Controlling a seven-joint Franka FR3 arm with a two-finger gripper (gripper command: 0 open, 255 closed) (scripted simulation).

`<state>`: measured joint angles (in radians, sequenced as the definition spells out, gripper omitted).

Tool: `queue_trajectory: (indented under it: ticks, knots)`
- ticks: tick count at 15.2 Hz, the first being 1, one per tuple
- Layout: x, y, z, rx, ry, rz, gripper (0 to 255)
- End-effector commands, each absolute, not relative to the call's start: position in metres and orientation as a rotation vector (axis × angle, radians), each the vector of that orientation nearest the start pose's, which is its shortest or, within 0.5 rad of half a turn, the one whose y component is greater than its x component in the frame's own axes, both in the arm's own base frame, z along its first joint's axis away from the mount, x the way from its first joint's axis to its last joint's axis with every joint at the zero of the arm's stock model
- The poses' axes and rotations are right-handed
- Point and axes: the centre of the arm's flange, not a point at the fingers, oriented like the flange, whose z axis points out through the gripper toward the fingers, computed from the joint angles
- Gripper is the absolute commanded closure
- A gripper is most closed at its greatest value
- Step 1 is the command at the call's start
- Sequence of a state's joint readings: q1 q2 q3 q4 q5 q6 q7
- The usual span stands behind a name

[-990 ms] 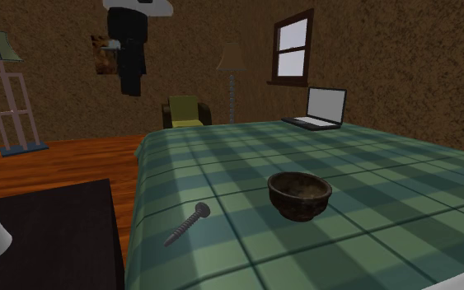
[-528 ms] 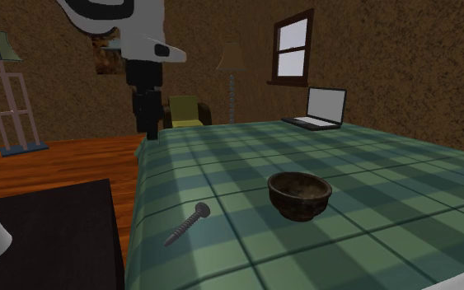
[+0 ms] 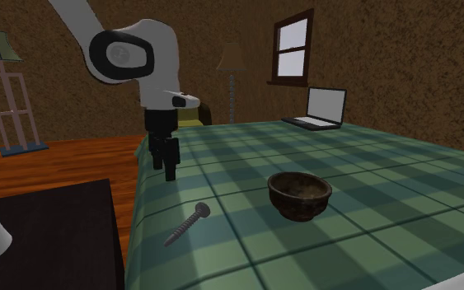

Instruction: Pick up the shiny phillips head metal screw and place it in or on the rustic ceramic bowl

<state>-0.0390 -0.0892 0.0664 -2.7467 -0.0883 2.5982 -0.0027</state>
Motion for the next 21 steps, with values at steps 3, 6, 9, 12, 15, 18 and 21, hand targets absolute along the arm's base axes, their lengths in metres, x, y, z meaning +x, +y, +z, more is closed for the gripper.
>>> queue_trajectory:
  ticks: [3, 6, 9, 12, 15, 18, 21]
  knots:
    - [0.4, 0.009, 0.193, -3.19, -0.182, 0.075, 0]
    - [0.411, 0.006, 0.155, -3.194, -0.19, 0.064, 0]
    - [0.418, 0.004, 0.126, -3.197, -0.195, 0.057, 0]
    - [0.417, 0.003, 0.11, -3.197, -0.195, 0.057, 0]
    - [0.417, 0.002, 0.094, -3.197, -0.195, 0.057, 0]
    - [0.417, 0.002, 0.091, -3.197, -0.195, 0.057, 0]
    - [0.417, 0.002, 0.091, -3.197, -0.195, 0.057, 0]
